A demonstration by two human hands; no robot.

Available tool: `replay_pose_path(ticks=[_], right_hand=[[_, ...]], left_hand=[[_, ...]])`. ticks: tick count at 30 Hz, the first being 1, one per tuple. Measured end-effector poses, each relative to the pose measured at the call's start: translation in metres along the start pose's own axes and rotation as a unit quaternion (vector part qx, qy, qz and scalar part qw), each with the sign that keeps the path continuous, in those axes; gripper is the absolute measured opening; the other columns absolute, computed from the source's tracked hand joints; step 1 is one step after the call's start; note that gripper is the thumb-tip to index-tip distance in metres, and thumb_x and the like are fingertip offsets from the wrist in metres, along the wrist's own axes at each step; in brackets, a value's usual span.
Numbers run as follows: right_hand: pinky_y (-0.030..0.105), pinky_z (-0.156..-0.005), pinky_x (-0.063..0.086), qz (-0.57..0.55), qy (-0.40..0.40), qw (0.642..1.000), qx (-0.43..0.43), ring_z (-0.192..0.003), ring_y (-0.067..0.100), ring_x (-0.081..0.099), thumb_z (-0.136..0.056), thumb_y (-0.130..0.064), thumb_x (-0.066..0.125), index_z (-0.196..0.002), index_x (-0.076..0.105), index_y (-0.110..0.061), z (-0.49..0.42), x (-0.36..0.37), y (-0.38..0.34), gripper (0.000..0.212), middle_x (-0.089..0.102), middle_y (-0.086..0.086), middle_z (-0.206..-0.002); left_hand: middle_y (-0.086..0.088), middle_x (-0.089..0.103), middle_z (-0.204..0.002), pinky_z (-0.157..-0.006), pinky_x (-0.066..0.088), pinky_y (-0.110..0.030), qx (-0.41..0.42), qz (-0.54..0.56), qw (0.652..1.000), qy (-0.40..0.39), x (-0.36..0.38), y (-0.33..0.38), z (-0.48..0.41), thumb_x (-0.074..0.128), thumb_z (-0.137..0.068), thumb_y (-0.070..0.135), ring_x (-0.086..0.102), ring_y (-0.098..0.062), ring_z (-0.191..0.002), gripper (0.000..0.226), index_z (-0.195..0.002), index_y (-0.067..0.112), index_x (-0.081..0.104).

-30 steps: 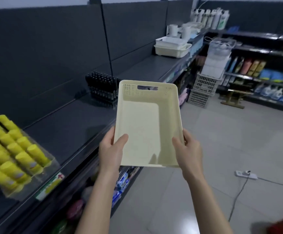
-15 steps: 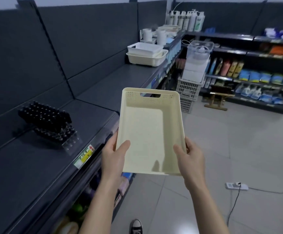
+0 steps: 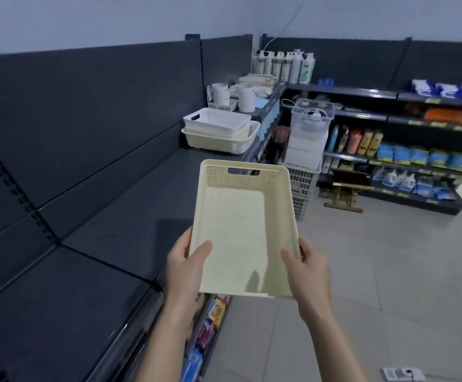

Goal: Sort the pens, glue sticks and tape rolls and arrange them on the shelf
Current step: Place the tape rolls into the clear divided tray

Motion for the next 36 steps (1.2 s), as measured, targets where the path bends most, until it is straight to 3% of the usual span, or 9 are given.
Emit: replay_pose_path(ticks=[6,10,12,14,22,25,30,33,36], right_hand=[[0.017,-0.051,0.046,-0.015,-0.015,1.0,-0.015,-0.064,0.002,0.06,-0.083,-0.007,0.051,-0.09,0.067,-0.03,-0.123,0.02,0.012,0.028,0.068,-0.014,-0.075],[0.029,-0.073,0.052,-0.004,-0.066,0.997,-0.038,-0.096,0.018,0.064,-0.083,-0.006,0.05,-0.104,0.068,-0.023,-0.221,0.03,0.009,0.032,0.07,0.001,-0.103],[0.018,-0.061,0.046,-0.001,-0.086,0.994,-0.068,-0.084,0.019,0.063,-0.081,-0.005,0.051,-0.094,0.068,-0.025,-0.27,0.031,-0.002,0.029,0.07,0.0,-0.092],[0.018,-0.052,0.04,0.014,-0.095,0.99,-0.104,-0.068,0.015,0.057,-0.08,-0.005,0.052,-0.088,0.066,-0.025,-0.317,0.033,-0.02,0.025,0.067,-0.004,-0.076],[0.029,-0.058,0.045,0.031,-0.159,0.972,-0.17,-0.07,0.013,0.059,-0.083,-0.012,0.051,-0.089,0.062,-0.023,-0.453,0.078,-0.065,0.017,0.065,-0.006,-0.076],[0.029,-0.06,0.048,0.02,-0.176,0.966,-0.187,-0.074,0.013,0.061,-0.084,-0.011,0.05,-0.096,0.064,-0.024,-0.498,0.102,-0.078,0.023,0.066,-0.006,-0.082],[0.009,-0.047,0.04,-0.006,-0.195,0.958,-0.212,-0.063,0.001,0.058,-0.084,-0.009,0.049,-0.087,0.064,-0.028,-0.577,0.142,-0.091,0.024,0.066,-0.011,-0.074],[0.018,-0.051,0.044,-0.001,-0.209,0.955,-0.211,-0.063,0.004,0.059,-0.085,-0.011,0.048,-0.087,0.065,-0.026,-0.622,0.168,-0.097,0.023,0.066,-0.011,-0.074],[0.024,-0.053,0.047,0.012,-0.22,0.952,-0.213,-0.064,0.012,0.059,-0.084,-0.011,0.048,-0.083,0.064,-0.025,-0.662,0.191,-0.101,0.021,0.066,-0.006,-0.073]], left_hand=[[0.009,0.074,-0.096,-0.066,0.057,-0.03,0.015,-0.021,0.999,0.036,0.051,-0.012,-0.104,0.057,-0.088,0.009,0.071,-0.013,-0.083,0.034,-0.1,0.039,0.07],[0.005,0.074,-0.102,-0.085,0.056,-0.043,0.019,0.004,0.995,0.093,0.094,-0.015,-0.174,0.058,-0.088,0.008,0.07,-0.021,-0.097,0.032,-0.108,0.03,0.069],[0.005,0.074,-0.103,-0.085,0.055,-0.042,0.025,0.008,0.993,0.117,0.117,-0.009,-0.207,0.058,-0.088,0.008,0.07,-0.02,-0.096,0.032,-0.108,0.031,0.069],[0.006,0.074,-0.102,-0.079,0.055,-0.036,0.041,0.015,0.989,0.138,0.14,0.002,-0.239,0.059,-0.088,0.008,0.07,-0.015,-0.093,0.031,-0.104,0.032,0.07],[0.014,0.074,-0.098,-0.071,0.054,-0.022,0.086,0.002,0.974,0.208,0.178,0.041,-0.342,0.057,-0.088,0.009,0.07,-0.006,-0.09,0.033,-0.101,0.036,0.069],[0.014,0.073,-0.1,-0.076,0.055,-0.026,0.105,-0.004,0.968,0.226,0.185,0.053,-0.385,0.057,-0.088,0.009,0.069,-0.007,-0.092,0.033,-0.11,0.032,0.068],[0.014,0.073,-0.102,-0.075,0.058,-0.026,0.131,0.007,0.962,0.239,0.199,0.056,-0.459,0.056,-0.089,0.01,0.069,-0.007,-0.092,0.034,-0.115,0.029,0.065],[0.008,0.069,-0.11,-0.081,0.056,-0.032,0.129,0.013,0.958,0.255,0.203,0.054,-0.504,0.058,-0.088,0.013,0.067,-0.01,-0.097,0.033,-0.113,0.033,0.065],[0.014,0.071,-0.103,-0.075,0.055,-0.029,0.12,0.015,0.955,0.271,0.208,0.051,-0.542,0.058,-0.086,0.014,0.068,-0.006,-0.091,0.033,-0.104,0.04,0.066]])
Point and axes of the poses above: each hand's wrist, its own z-axis away from the middle knuckle, its own x-axis out of the palm, y = z × x, the point moved 4 cm from there along -z, towards the middle knuckle
